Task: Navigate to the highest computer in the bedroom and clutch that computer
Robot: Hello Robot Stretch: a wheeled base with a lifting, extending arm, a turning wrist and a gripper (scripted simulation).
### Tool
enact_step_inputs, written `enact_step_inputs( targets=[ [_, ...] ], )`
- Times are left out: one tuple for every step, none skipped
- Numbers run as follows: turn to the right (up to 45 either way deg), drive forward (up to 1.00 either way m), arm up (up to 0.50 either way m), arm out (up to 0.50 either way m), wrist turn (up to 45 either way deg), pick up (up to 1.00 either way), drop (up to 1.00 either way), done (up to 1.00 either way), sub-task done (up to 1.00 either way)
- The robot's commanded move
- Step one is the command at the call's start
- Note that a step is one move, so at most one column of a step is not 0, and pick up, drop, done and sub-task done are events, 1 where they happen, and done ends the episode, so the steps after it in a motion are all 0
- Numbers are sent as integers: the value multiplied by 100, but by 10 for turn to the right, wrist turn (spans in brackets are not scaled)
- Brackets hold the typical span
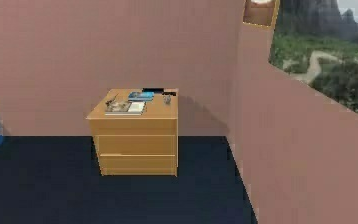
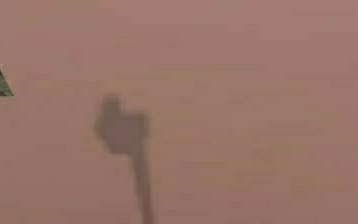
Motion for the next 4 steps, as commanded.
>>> enact_step_inputs(
  targets=[
    [0,85,0,0,0,0,0,0,0],
    [-450,0,0,0,0,0,0,0,0],
    [-450,0,0,0,0,0,0,0,0],
    [-450,0,0,0,0,0,0,0,0]
  ],
)
